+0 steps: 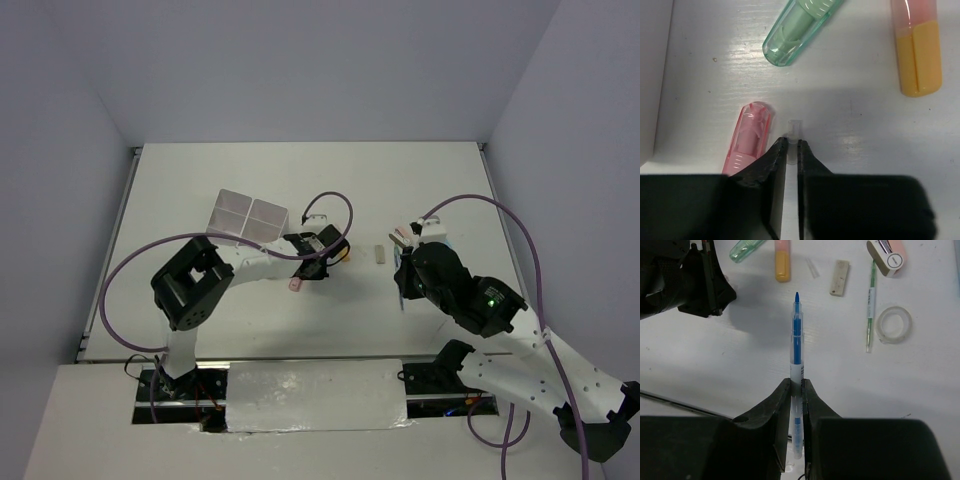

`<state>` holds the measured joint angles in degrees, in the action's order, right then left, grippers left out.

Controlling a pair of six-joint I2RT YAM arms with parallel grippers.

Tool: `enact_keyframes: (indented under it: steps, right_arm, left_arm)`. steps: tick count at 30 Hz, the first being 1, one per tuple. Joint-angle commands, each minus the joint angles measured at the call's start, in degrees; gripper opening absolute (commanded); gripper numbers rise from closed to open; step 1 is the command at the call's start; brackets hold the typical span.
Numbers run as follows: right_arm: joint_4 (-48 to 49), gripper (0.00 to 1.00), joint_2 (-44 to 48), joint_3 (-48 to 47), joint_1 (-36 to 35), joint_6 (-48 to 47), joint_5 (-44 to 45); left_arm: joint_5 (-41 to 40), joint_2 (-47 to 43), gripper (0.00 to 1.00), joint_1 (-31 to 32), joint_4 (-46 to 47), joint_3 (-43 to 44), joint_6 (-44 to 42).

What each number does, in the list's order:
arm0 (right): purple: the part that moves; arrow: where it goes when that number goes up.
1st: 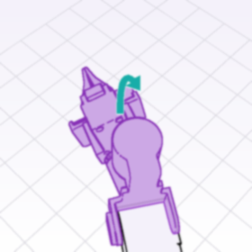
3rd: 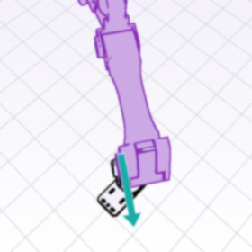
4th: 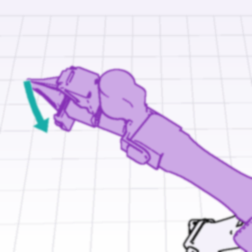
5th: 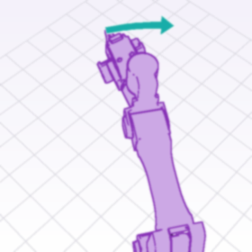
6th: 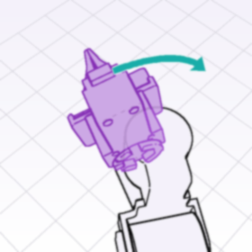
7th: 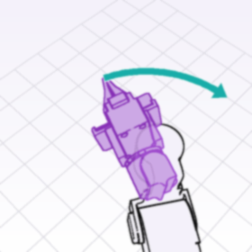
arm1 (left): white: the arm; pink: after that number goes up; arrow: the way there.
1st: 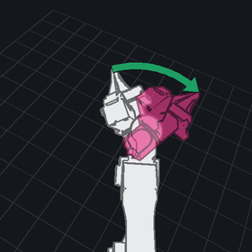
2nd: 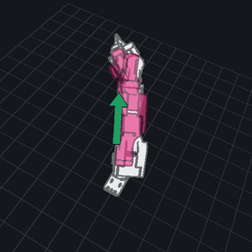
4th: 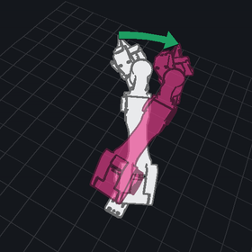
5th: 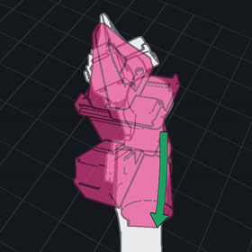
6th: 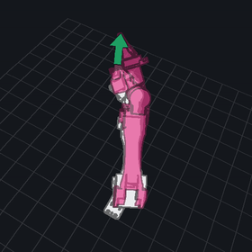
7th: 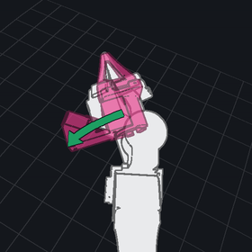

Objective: Sort the stationery into containers
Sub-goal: Close the pen cap on the pen.

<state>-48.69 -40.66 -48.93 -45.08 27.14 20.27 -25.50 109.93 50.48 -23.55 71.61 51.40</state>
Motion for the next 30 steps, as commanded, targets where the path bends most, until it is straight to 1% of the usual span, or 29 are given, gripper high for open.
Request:
enact_keyframes:
  steps: [1, 2, 3, 5, 8, 14, 17, 18, 19, 20, 23, 24, 25, 26, 28, 29, 30]
  right_arm:
    - [2.4, 0.00, 0.1, -1.0, -0.1, -0.8, -0.3]
    - [2.5, 0.00, 0.1, -0.9, -0.1, -0.8, -0.4]
    - [2.9, 0.00, 0.2, -0.8, 0.0, -0.9, -0.7]
    - [3.8, 0.00, 0.5, -0.5, -0.1, -1.1, -1.5]
    - [5.0, 0.00, 1.4, 0.5, -0.1, -1.3, -3.0]
    - [8.8, 0.00, 1.5, 3.0, -0.1, -1.0, -5.8]
    - [14.3, 0.00, 3.3, 6.3, 0.1, -0.7, -9.2]
    - [18.7, 0.00, 4.8, 7.6, 0.1, -0.9, -12.8]
    - [21.0, 0.00, 5.5, 8.8, -0.1, -1.0, -14.3]
    - [23.6, 0.00, 6.4, 10.8, -0.1, -0.2, -14.8]
    - [28.4, 0.00, 7.7, 14.4, -0.3, 1.2, -16.5]
    - [32.7, 0.00, 8.5, 15.3, -0.4, 1.4, -18.0]
    - [34.7, 0.00, 8.8, 16.6, -0.4, 1.9, -19.9]
    - [38.3, 0.00, 9.4, 17.2, -0.7, 2.8, -20.0]
    - [42.2, 0.00, 9.8, 18.6, -1.2, 3.8, -22.4]
    - [46.8, 0.00, 9.8, 20.3, -1.4, 4.9, -23.3]
    - [48.4, 0.00, 9.4, 21.6, -2.0, 5.4, -24.7]
  left_arm:
    - [2.0, 1.1, 0.18, -0.2, 0.3, -1.7, 0.8]
    - [2.3, 1.2, 0.14, -0.2, 0.4, -1.7, 0.7]
    - [2.6, 1.2, 0.06, -0.2, 0.4, -1.8, 0.7]
    - [2.9, 1.1, 0.00, -0.2, 0.7, -2.3, 0.8]
    - [3.5, -0.6, 0.00, 0.0, 1.3, -3.1, 1.1]
    - [2.4, -8.3, 0.00, 1.4, 1.3, -3.3, 1.0]
    - [0.8, -13.9, 0.00, 2.5, 1.8, -3.3, 0.6]
    - [0.4, -17.2, 0.00, 2.8, 2.3, -3.5, 0.3]
    - [0.3, -18.9, 0.00, 3.3, 3.0, -4.2, -0.2]
    - [-0.2, -22.4, 0.00, 3.7, 4.9, -4.6, -0.7]
    - [0.2, -27.9, 0.00, 4.5, 9.6, -7.7, -1.8]
    - [0.4, -31.2, 0.00, 4.6, 13.0, -8.7, -2.1]
    - [0.1, -32.7, 0.00, 4.9, 14.7, -10.5, -2.2]
    - [-0.9, -35.4, 0.00, 5.0, 17.5, -11.3, -2.2]
    - [-1.7, -37.9, 0.00, 5.2, 20.6, -14.0, -2.6]
    - [-1.8, -40.2, 0.00, 5.2, 22.5, -15.0, -3.0]
    - [-1.1, -41.5, 0.00, 5.4, 27.8, -17.4, -4.1]
